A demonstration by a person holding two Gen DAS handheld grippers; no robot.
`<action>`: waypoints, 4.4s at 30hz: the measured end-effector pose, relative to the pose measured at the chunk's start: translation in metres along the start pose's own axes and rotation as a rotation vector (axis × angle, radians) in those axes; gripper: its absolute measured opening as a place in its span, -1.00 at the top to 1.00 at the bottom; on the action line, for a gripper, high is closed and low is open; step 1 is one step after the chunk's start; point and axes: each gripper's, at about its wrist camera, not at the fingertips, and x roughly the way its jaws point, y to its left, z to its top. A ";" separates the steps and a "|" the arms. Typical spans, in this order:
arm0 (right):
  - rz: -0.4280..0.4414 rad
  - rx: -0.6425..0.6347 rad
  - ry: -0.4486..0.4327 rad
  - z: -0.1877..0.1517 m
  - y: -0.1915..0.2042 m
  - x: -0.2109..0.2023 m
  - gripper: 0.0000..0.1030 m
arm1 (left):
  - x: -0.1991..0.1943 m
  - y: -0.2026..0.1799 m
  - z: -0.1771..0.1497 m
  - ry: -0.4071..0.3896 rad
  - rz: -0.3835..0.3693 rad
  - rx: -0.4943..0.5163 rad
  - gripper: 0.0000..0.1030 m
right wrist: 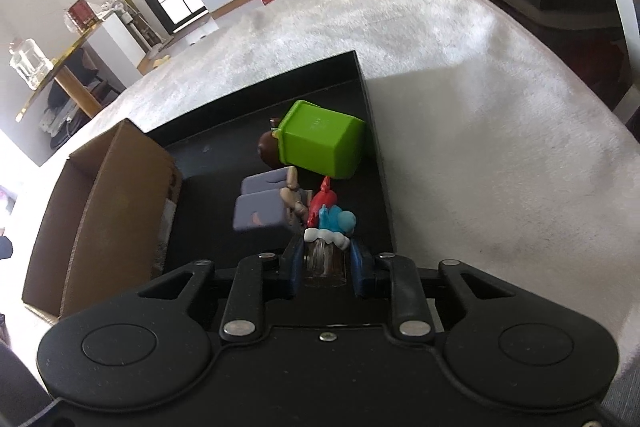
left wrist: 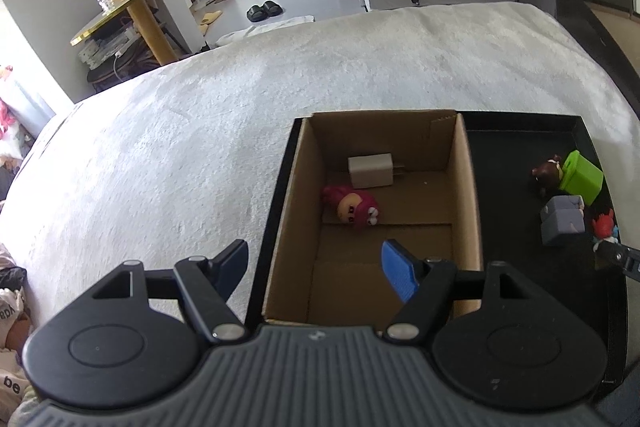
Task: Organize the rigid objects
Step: 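Carry the figure over the box with the right tool while left tool grips box wall, then open the right tool to drop the figure into the box, then release the box with the left tool while right tool moves to lavender block, then grasp the lavender block with the right tool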
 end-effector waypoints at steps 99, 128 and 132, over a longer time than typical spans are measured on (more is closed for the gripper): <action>-0.095 -0.339 -0.035 0.031 0.200 -0.015 0.15 | 0.073 0.097 -0.025 0.074 -0.355 -0.217 0.81; -0.076 -0.215 -0.069 0.022 0.115 -0.037 -0.44 | 0.031 0.081 -0.008 0.016 -0.189 -0.198 -0.08; -0.063 -0.195 -0.080 0.022 0.103 -0.036 -0.61 | 0.024 0.073 -0.003 0.007 -0.169 -0.192 -0.12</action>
